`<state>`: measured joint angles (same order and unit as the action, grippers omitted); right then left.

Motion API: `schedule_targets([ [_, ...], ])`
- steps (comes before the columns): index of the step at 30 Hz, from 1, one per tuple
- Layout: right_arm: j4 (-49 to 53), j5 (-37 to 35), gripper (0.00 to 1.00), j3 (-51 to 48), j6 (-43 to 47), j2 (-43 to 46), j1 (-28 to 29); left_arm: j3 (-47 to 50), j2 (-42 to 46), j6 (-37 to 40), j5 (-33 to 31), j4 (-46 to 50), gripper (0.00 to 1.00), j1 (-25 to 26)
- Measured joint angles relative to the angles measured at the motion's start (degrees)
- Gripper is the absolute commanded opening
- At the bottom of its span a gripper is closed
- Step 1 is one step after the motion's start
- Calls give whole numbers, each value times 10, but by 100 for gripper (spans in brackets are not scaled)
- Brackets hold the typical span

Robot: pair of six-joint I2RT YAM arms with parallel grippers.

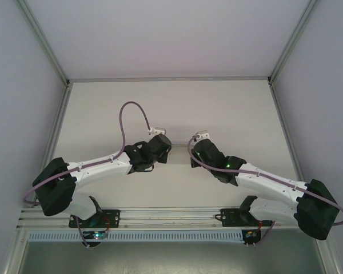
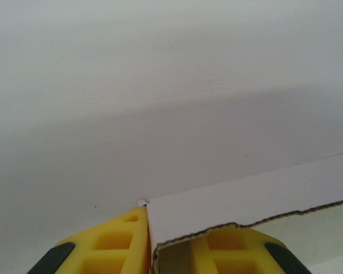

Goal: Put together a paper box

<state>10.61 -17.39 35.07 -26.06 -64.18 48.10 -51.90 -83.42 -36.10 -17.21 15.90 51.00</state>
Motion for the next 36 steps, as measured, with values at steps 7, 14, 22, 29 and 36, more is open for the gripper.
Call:
schedule_targets([
  [7,30,-17,0,24,13,-18,0,0,0,0,-2,0,17,0],
  [14,40,-40,0,41,21,-42,4,0,0,0,-2,0,17,0],
  [22,-41,-12,0,-8,18,-17,4,0,0,0,-11,3,17,0],
  [29,-18,-27,0,-3,-1,-8,9,-4,-3,1,-10,3,15,0],
  [36,0,70,0,-2,-23,22,-22,-6,-5,11,-13,8,14,0],
])
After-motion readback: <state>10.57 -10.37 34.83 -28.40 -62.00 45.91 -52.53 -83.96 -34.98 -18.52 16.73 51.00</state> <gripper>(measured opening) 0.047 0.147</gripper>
